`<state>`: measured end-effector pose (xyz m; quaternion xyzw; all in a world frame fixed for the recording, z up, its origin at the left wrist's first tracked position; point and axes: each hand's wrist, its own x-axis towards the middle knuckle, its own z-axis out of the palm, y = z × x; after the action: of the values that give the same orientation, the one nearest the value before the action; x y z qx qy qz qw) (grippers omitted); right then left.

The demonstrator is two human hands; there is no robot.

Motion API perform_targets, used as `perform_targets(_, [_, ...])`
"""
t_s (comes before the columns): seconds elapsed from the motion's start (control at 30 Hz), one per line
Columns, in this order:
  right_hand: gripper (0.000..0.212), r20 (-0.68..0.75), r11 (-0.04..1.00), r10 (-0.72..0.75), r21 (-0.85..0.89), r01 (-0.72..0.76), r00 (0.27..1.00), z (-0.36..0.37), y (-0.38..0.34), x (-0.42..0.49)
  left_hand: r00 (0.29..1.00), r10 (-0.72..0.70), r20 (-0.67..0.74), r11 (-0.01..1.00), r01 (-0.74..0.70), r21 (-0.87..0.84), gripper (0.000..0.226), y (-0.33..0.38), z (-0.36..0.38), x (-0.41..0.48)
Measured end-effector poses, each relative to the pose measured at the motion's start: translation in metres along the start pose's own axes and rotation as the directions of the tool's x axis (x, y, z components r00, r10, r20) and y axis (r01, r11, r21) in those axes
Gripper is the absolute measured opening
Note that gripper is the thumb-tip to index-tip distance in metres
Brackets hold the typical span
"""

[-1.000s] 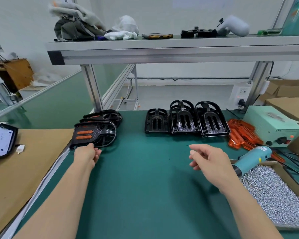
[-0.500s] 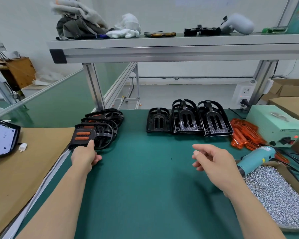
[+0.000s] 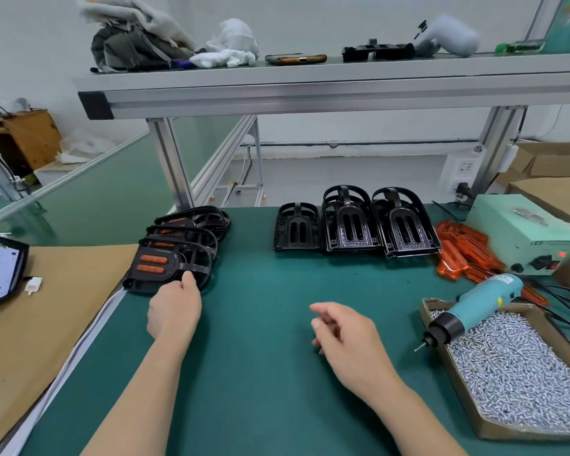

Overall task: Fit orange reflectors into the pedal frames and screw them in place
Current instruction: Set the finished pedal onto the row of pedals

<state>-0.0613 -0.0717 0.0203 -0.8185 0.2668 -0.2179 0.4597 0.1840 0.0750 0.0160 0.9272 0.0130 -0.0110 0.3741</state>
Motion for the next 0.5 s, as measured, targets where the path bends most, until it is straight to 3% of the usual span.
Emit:
perform_targets(0.1, [0.018, 0.007, 0.998, 0.043, -0.036, -0.043, 0.999, 0.006, 0.007, 0.005, 0.996, 0.085, -0.027, 0.996, -0.085, 0.011, 0.051, 0.009, 0.009, -0.012])
perform_targets(0.27, [0.015, -0.029, 0.998, 0.024, -0.056, -0.026, 0.999, 0.009, 0.013, 0.005, 0.914, 0.406, 0.005, 0.911, -0.405, 0.074, 0.042, 0.04, 0.048, -0.041])
perform_targets(0.33, [0.016, -0.025, 0.997, -0.003, -0.081, 0.001, 1.0, 0.01, 0.015, 0.005, 0.829, 0.558, 0.05, 0.823, -0.56, 0.095, 0.033, 0.056, 0.062, -0.046])
perform_targets(0.4, [0.016, -0.034, 0.997, -0.009, -0.079, 0.006, 0.999, 0.01, 0.016, 0.006, 0.7, 0.708, 0.096, 0.694, -0.714, 0.087, 0.019, 0.067, 0.075, -0.044])
perform_targets(0.5, [0.016, -0.039, 0.998, 0.003, -0.06, -0.005, 0.999, 0.011, 0.017, 0.008, 0.542, 0.815, 0.202, 0.506, -0.838, 0.205, 0.021, 0.079, 0.091, -0.034])
